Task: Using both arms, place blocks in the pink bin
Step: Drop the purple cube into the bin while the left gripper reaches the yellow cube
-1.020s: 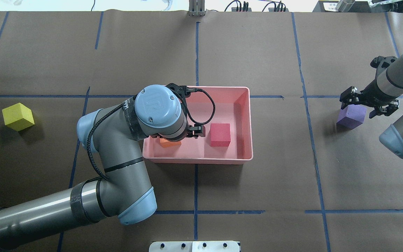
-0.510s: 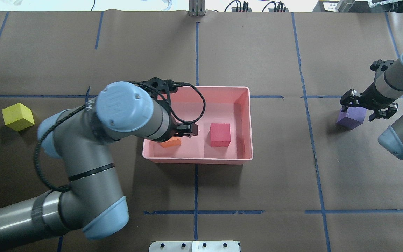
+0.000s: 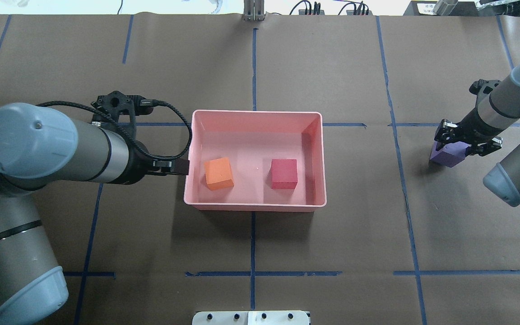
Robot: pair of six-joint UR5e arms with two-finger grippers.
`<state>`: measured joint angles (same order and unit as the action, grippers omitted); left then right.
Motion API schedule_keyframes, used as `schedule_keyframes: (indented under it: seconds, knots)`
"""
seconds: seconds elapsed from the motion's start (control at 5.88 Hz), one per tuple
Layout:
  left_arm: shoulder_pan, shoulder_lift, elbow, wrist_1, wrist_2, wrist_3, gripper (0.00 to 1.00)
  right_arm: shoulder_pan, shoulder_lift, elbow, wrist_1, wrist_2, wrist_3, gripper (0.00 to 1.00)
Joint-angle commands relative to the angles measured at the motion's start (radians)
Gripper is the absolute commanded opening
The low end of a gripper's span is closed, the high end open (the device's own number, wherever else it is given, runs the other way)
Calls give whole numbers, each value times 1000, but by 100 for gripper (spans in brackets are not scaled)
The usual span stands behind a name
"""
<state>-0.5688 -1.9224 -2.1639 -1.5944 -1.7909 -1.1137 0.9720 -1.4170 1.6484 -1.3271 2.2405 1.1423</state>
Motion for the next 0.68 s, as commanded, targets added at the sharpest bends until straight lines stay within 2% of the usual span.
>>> schedule_keyframes:
  seconds: [0.0, 0.17, 0.34, 0.51]
  knots:
    - [-162, 164, -13, -19, -165, 291, 100, 4, 54, 171, -14, 63, 10, 0]
    - [-221, 227, -1, -19, -233, 407, 100, -33, 123, 256, -70, 62, 78, 0]
    - [-270, 235, 59, -19, -273, 489, 100, -121, 230, 280, -99, 32, 238, 0]
    - [-339, 235, 125, -21, -341, 587, 100, -277, 325, 275, -101, -102, 401, 0]
